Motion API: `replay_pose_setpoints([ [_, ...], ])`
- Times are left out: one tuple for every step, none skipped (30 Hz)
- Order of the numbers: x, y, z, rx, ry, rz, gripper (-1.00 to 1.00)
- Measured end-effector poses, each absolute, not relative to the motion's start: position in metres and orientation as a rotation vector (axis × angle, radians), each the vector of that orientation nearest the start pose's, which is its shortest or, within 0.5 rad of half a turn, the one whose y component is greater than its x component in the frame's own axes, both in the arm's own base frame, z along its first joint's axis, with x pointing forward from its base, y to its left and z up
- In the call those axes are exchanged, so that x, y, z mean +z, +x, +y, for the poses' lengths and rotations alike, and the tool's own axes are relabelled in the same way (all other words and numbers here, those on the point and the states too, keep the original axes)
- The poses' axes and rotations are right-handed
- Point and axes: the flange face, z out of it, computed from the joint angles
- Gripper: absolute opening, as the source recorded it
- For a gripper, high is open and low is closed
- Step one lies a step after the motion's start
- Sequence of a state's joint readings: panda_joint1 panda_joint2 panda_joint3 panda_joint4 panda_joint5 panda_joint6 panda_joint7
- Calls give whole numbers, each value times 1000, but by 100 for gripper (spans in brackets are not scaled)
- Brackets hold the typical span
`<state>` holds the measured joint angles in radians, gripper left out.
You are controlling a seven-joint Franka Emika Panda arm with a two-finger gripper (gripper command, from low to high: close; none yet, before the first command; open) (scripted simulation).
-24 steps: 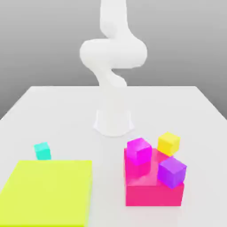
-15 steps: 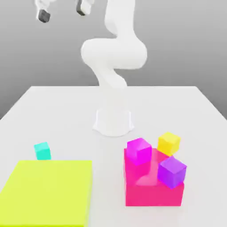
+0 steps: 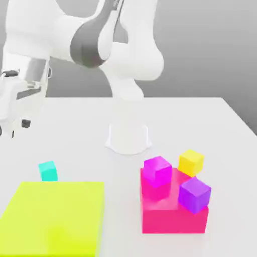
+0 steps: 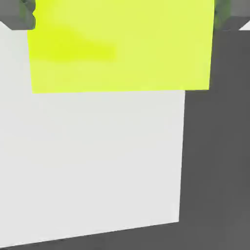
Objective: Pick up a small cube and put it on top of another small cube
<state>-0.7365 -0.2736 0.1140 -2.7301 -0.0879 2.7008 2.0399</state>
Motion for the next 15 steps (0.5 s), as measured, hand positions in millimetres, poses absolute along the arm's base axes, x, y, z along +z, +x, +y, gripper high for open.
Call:
replay_pose_setpoints([
  [318, 326, -245, -328, -730, 2945, 0],
  [306, 316, -250, -300, -632, 2979, 0],
  [293, 306, -254, -272, -533, 3008, 0],
  [281, 296, -258, -244, -432, 3035, 0],
  [270, 285, -261, -216, -330, 3057, 0],
  [259, 274, -263, -188, -227, 3076, 0],
  [248, 264, -265, -159, -123, 3091, 0],
  [237, 253, -266, -131, -18, 3103, 0],
  [227, 242, -266, -102, 87, 3110, 0],
  [217, 231, -266, -74, 192, 3114, 0],
  [208, 220, -265, -45, 301, 3113, 0],
  [200, 210, -265, -22, 396, 3109, 0],
  [194, 208, -265, -12, 435, 3105, 0],
  [189, 206, -265, -7, 460, 3102, 0],
  [185, 206, -266, -4, 474, 3099, 0],
])
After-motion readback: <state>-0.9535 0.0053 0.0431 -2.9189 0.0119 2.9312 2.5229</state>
